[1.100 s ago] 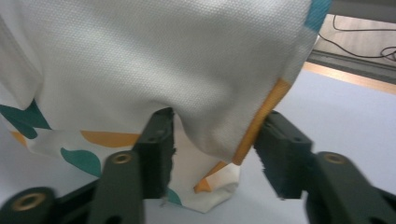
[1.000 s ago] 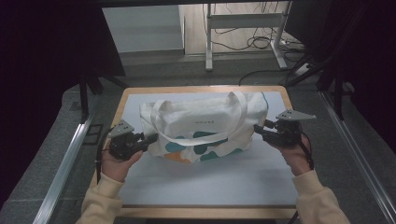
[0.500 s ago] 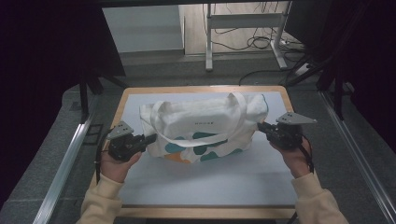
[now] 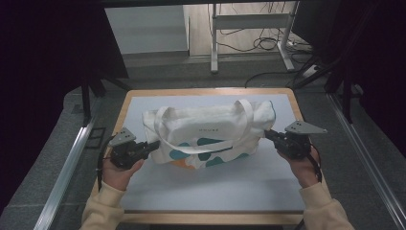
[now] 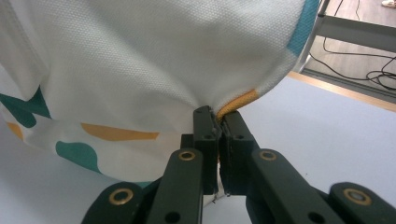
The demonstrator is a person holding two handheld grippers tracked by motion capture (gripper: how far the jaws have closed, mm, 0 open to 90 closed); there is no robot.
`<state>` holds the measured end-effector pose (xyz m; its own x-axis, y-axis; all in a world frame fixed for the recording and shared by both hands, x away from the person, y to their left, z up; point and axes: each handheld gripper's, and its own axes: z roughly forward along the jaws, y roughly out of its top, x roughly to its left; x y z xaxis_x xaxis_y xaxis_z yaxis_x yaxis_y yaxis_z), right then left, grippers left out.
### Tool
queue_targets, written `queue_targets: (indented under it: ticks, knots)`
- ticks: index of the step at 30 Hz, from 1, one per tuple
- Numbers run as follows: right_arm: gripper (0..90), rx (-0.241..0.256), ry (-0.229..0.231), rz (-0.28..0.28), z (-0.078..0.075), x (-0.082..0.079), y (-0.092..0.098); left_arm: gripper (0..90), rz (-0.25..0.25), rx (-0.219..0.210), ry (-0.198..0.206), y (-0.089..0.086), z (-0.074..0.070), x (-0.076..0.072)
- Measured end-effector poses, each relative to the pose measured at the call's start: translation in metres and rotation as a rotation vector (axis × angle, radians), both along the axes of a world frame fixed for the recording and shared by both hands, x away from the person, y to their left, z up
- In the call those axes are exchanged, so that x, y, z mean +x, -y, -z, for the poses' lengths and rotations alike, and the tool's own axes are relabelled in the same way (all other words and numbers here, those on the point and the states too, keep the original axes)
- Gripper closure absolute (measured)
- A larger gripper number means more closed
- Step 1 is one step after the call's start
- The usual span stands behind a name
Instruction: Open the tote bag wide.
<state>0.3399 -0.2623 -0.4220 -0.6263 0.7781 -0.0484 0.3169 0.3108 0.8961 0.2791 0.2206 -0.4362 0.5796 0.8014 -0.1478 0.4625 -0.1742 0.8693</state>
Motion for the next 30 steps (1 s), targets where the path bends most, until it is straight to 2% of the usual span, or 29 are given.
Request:
queue_targets:
  ticks: [8, 30]
  knots:
    - [85.6, 0.007, 0.01, -0.01, 0.005, -0.01, 0.002, 82.7, 0.001, 0.002, 0.01, 0.0, 0.004, -0.007]
    - [85.7, -0.043, -0.061, -0.025, 0.038, -0.01, -0.003, 84.6, 0.02, 0.058, -0.03, 0.006, 0.032, -0.007]
